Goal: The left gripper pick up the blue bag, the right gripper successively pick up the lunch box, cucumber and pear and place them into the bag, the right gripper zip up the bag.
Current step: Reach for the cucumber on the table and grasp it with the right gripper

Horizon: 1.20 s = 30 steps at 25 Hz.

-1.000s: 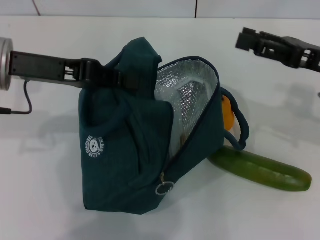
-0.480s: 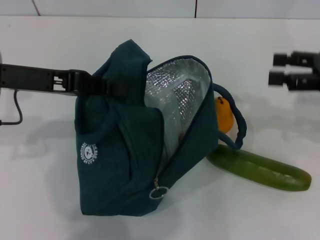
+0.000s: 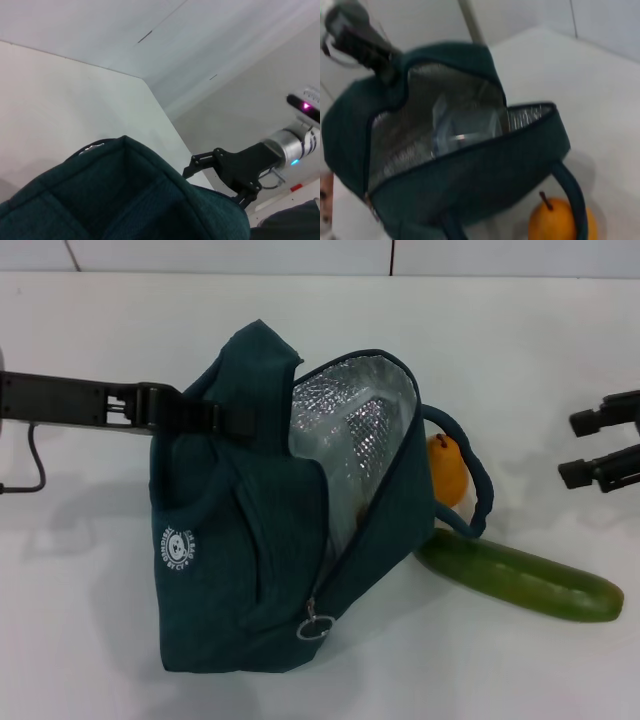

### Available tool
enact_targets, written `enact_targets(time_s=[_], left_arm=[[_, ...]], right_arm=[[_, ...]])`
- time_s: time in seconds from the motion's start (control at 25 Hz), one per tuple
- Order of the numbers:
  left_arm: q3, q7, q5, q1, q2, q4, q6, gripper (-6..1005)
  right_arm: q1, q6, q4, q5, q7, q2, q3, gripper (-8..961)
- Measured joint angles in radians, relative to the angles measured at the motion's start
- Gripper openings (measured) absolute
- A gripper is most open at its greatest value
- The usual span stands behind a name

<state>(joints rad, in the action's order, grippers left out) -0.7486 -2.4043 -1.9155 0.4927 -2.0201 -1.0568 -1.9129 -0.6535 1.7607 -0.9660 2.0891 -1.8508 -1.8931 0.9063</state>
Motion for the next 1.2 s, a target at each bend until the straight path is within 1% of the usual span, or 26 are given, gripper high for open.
enact_targets(time_s=[0.04,0.12,0.16,0.2,0.24,0.36,0.44,0.52,0.56,0.64,0.72,0.8,1.04,1.2], left_arm=[[0.000,0.000,0.000,0.001,0.000,0.000,0.000,47],[0.000,0.000,0.000,0.003,0.000,0.000,0.000,47],[0.000,0.000,0.000,0.004,0.000,0.000,0.000,47],[0.000,0.000,0.000,0.005,0.000,0.000,0.000,47],[0.000,0.001,0.000,0.007,0.000,0.000,0.000,47],[0.000,0.001,0.000,0.013,0.000,0.000,0.000,47],[0.000,0.001,0.000,0.015,0.000,0.000,0.000,47],[0.000,0.000,-0.001,0.016,0.000,0.000,0.000,47],[0.000,0.000,-0.001,0.017,0.000,0.000,0.000,47],[0.000,-0.001,-0.001,0.017,0.000,0.000,0.000,47],[0.000,-0.002,-0.001,0.018,0.000,0.000,0.000,47],[0.000,-0.002,-0.001,0.018,0.000,0.000,0.000,47],[0.000,0.001,-0.001,0.018,-0.006,0.000,0.005,48],[0.000,0.001,-0.001,0.018,-0.007,0.000,0.007,48]], right_arm=[[-0.020,0.031,-0.044,0.054,-0.043,0.001,0.000,851],[-0.041,0.057,-0.088,0.107,-0.080,0.000,0.000,850],[-0.056,0.076,-0.116,0.150,-0.106,-0.004,0.003,850],[-0.056,0.076,-0.116,0.150,-0.106,-0.004,0.003,849],[-0.096,0.111,-0.170,0.243,-0.156,-0.014,0.023,849],[-0.126,0.128,-0.207,0.309,-0.197,-0.023,0.073,848],[-0.149,0.136,-0.239,0.363,-0.235,-0.037,0.119,847],[-0.172,0.139,-0.258,0.410,-0.263,-0.056,0.144,846],[-0.172,0.139,-0.258,0.410,-0.263,-0.056,0.144,846],[-0.209,0.149,-0.265,0.491,-0.281,-0.092,0.184,845],[-0.219,0.149,-0.265,0.515,-0.283,-0.108,0.207,844],[-0.224,0.146,-0.262,0.527,-0.286,-0.117,0.237,844],[-0.223,0.099,-0.244,0.515,-0.317,-0.128,0.351,847],[-0.228,0.075,-0.207,0.474,-0.323,-0.131,0.385,849]])
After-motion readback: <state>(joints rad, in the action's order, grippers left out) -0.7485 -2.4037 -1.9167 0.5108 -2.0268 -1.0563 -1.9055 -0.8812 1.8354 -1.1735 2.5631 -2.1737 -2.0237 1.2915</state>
